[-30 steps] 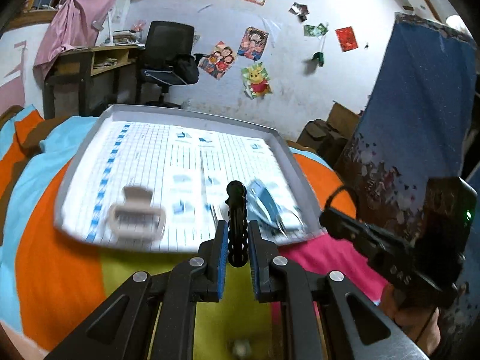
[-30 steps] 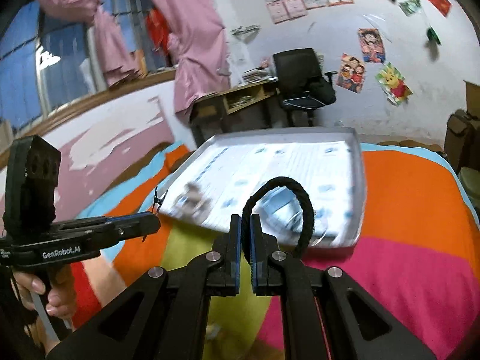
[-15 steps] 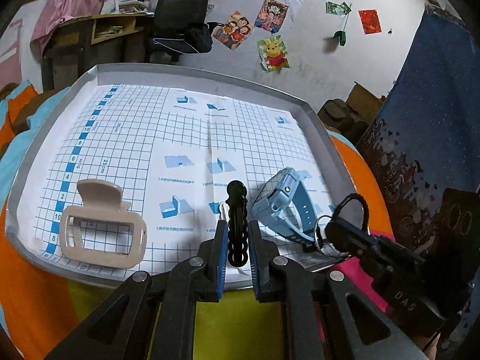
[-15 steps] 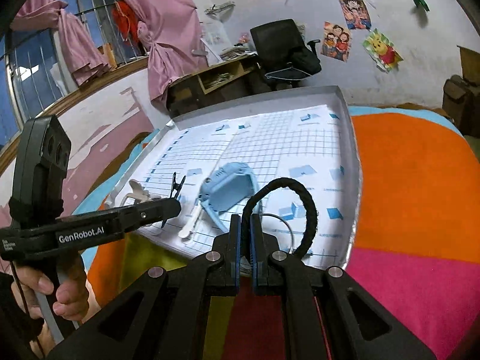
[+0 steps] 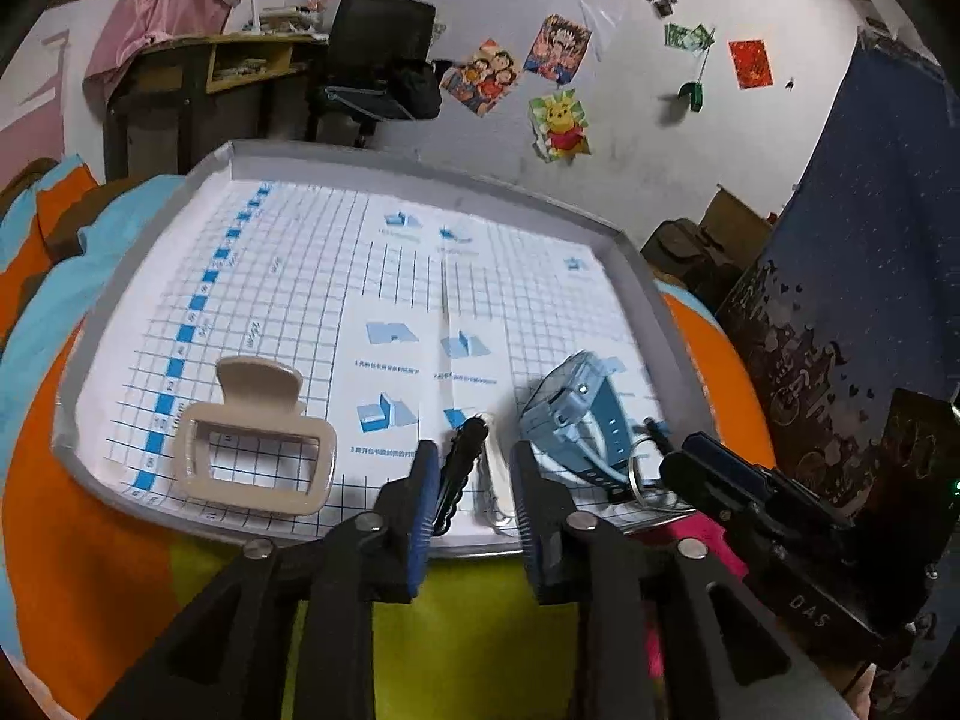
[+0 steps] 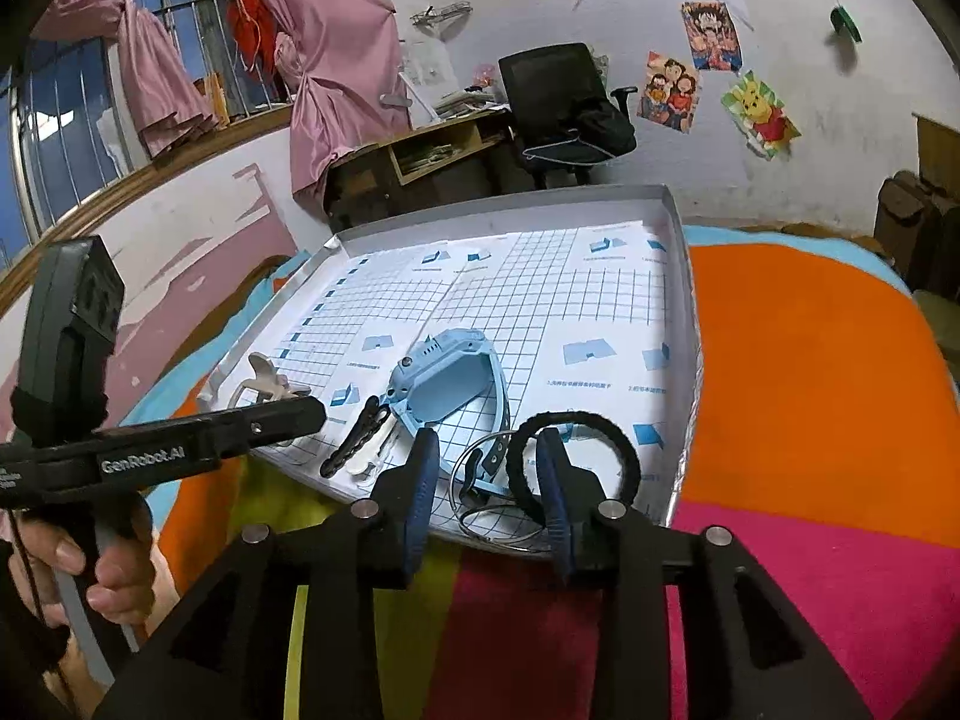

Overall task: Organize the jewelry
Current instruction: 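Open the left tool over the tray while the right tool releases the hair tie beside it, then withdraw both tools from the tray back above the bedspread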

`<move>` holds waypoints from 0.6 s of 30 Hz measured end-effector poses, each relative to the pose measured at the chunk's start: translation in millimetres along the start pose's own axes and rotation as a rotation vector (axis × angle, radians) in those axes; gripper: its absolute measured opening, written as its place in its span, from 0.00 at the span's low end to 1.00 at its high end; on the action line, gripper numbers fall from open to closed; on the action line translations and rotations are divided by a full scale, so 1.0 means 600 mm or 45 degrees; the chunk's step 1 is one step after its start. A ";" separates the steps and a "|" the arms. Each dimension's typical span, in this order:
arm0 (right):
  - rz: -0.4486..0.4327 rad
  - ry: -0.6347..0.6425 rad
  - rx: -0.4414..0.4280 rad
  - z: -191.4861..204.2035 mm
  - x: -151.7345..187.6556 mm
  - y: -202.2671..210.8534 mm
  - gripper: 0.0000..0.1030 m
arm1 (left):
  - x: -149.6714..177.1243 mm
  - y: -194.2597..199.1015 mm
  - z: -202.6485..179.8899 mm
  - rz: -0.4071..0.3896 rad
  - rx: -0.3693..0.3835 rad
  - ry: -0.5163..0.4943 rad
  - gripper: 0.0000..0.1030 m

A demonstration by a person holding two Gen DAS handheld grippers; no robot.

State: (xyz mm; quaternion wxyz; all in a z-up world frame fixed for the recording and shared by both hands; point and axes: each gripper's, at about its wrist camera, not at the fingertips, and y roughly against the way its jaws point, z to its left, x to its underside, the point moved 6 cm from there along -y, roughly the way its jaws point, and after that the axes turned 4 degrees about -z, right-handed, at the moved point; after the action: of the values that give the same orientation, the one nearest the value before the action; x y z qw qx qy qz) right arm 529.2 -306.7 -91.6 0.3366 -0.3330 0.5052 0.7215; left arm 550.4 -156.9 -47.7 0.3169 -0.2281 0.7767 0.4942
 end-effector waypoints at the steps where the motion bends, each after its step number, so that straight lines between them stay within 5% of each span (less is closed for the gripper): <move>1: -0.005 0.008 0.008 0.002 -0.001 0.004 0.30 | -0.002 0.007 -0.001 -0.011 0.000 0.003 0.33; 4: -0.035 0.033 0.029 0.008 -0.008 0.020 0.41 | -0.009 0.035 -0.005 -0.058 -0.009 0.012 0.49; 8: -0.071 0.056 0.056 0.015 -0.020 0.048 0.43 | -0.019 0.086 -0.008 -0.142 -0.024 0.008 0.62; 13: -0.130 0.091 0.074 0.034 -0.028 0.095 0.61 | -0.020 0.162 -0.010 -0.275 -0.074 0.004 0.94; 18: -0.194 0.117 0.076 0.060 -0.027 0.146 0.79 | 0.001 0.239 -0.009 -0.429 -0.208 -0.054 1.00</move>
State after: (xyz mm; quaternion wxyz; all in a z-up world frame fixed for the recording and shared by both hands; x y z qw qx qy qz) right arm 460.8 -297.7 -24.3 0.3766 -0.3930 0.5147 0.6624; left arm 452.8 -103.3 43.3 0.3920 -0.3692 0.6780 0.5003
